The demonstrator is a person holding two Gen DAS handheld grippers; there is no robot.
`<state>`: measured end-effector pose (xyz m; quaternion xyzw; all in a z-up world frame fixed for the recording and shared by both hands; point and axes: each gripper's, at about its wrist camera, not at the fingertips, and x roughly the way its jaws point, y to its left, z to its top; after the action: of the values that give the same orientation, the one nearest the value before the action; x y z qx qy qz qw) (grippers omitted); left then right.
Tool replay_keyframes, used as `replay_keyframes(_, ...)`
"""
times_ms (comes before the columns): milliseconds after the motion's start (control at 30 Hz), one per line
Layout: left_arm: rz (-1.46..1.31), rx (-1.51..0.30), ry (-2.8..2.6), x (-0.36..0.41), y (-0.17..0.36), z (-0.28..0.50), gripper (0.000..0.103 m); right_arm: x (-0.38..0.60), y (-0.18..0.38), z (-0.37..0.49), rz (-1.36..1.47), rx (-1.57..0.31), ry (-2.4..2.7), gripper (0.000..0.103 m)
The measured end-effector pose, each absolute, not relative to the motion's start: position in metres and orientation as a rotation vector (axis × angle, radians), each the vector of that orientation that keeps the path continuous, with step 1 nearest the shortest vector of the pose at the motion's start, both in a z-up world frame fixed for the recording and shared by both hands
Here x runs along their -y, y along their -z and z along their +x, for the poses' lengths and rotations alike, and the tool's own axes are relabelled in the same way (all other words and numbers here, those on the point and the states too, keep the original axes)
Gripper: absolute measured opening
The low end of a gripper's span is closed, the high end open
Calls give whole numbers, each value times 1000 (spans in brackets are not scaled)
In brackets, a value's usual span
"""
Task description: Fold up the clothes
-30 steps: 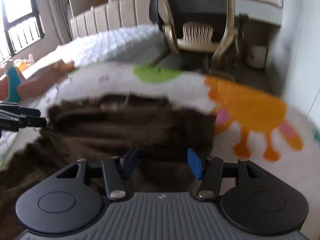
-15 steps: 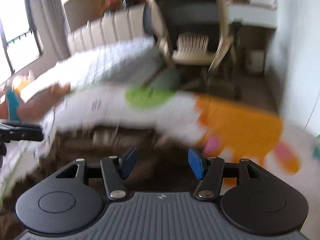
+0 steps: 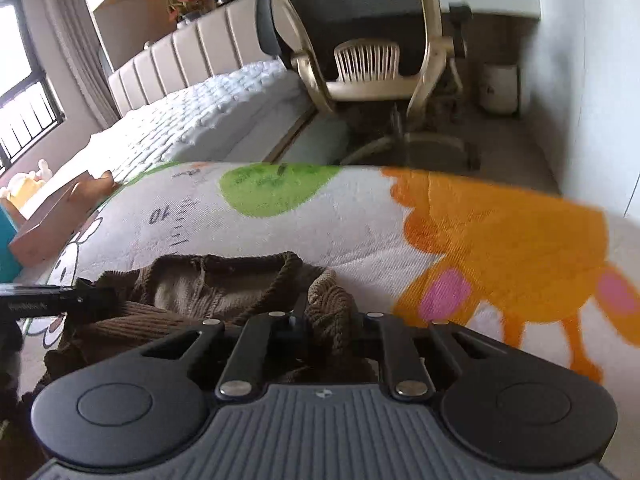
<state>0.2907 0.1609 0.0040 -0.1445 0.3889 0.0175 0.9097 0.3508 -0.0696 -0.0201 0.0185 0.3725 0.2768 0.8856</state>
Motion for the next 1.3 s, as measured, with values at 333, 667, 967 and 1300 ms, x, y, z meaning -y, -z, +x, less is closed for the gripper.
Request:
replay_keyframes(333, -203, -655, 203, -147, -78, 169, 14, 148, -57, 206, 7, -587, -691, 12)
replay_keyframes(667, -106, -902, 346, -128, -30, 88, 66, 215, -12, 127, -69, -732, -654, 56)
replay_keyframes(967, -439, -731, 190, -182, -70, 128, 94, 213, -55, 179, 192, -537, -599, 65)
replay_keyframes(1300, -145, -877, 118, -124, -32, 179, 81, 117, -19, 227, -72, -677, -636, 54)
